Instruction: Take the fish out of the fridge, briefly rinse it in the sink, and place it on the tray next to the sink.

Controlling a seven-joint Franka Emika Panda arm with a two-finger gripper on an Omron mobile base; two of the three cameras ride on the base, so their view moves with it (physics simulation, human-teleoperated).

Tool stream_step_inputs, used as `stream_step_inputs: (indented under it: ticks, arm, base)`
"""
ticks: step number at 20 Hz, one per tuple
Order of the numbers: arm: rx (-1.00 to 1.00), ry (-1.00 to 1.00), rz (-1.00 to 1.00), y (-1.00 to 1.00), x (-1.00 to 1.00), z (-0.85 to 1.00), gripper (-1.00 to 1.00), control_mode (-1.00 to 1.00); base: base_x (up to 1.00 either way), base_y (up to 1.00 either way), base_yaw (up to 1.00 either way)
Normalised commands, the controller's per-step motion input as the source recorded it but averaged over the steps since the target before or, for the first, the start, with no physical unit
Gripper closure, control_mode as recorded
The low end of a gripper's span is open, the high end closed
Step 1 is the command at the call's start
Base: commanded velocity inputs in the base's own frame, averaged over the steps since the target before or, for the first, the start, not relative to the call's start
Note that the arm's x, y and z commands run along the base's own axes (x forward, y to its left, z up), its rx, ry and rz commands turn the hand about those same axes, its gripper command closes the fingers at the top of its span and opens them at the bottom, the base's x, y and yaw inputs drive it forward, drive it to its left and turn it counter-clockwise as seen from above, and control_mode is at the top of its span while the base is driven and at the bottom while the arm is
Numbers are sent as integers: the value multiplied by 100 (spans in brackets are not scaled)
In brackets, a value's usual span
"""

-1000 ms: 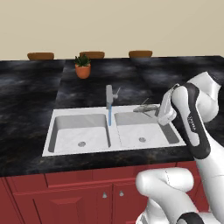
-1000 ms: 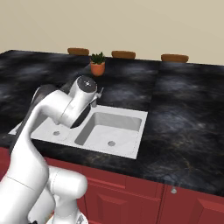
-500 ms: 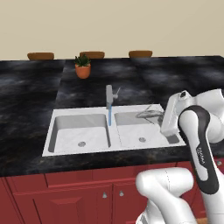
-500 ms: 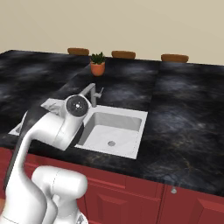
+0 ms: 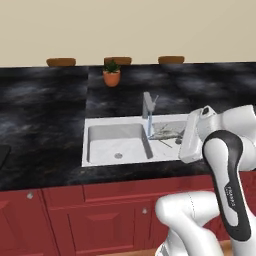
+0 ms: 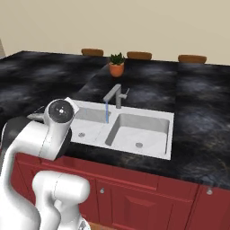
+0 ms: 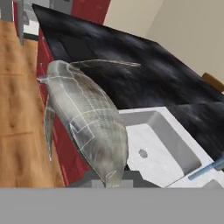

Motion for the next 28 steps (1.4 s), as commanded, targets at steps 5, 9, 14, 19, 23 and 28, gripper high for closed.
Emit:
stream_step_inputs:
  ticks: [5,9,14,19,23,28]
  arm:
    - [0,0,0,0,0,0,100,100]
    - [0,0,0,0,0,0,100,100]
    - [0,0,0,0,0,0,100,100]
    - [0,0,0,0,0,0,100,100]
    - [-14,11,-11,50,50,-18,100,-100]
    - [-25,46,-28,98,100,-40,100,-100]
  base:
    - [-5,100,-1]
    - [17,100,-4]
    - [31,100,-4]
    - [40,100,-9]
    - [29,50,-6]
    - [0,0,0]
